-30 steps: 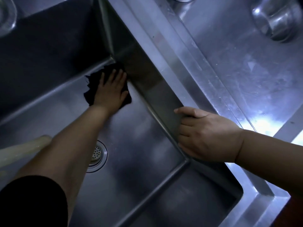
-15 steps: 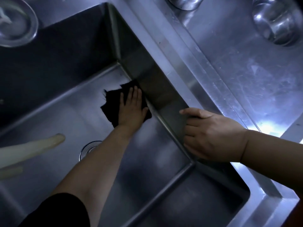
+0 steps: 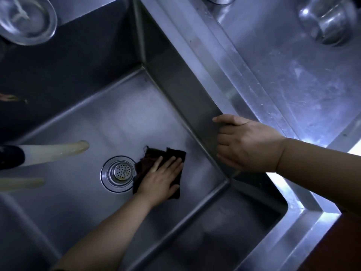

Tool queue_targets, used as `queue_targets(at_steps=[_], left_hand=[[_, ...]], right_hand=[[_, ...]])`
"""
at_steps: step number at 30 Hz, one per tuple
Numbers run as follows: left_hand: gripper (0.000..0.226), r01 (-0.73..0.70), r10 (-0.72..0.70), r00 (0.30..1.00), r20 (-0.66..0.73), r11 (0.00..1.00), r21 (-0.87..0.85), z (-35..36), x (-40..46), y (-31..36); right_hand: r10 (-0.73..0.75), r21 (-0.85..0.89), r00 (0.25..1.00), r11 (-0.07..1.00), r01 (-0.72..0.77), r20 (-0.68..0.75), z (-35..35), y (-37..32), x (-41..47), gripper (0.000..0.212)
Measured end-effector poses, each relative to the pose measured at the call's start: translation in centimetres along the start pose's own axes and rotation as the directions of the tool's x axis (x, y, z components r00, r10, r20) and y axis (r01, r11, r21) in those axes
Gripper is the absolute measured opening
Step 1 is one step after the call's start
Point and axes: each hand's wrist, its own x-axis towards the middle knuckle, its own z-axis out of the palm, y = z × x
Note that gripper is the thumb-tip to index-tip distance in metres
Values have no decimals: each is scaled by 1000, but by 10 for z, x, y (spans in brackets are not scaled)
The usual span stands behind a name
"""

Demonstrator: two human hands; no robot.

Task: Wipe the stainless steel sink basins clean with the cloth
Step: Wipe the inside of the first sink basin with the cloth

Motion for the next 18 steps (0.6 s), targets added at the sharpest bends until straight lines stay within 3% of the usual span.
queue_targets(at_steps=[4, 8, 13, 15, 18], left_hand=[[64, 232, -217, 956, -199, 971, 52, -20, 25, -51], [66, 505, -492, 828, -270, 863, -24, -48, 49, -111], [65, 647, -676, 693, -249, 736, -198, -59, 62, -124], [66, 664, -688, 686, -236, 725, -184, -55, 63, -103], [69, 615, -623, 758, -192, 782, -107, -38, 55, -54]], right_hand=[[2, 3, 1000, 1000, -2, -1, 1, 1, -1, 31], [15, 23, 1000, 1000, -14, -12, 4, 1, -2, 33], [5, 33, 1000, 999, -4, -25, 5, 2, -4, 33], [1, 31, 1000, 1000, 0, -28, 5, 3, -3, 31], [-13, 20, 999, 1000, 13, -31, 4, 3, -3, 30]])
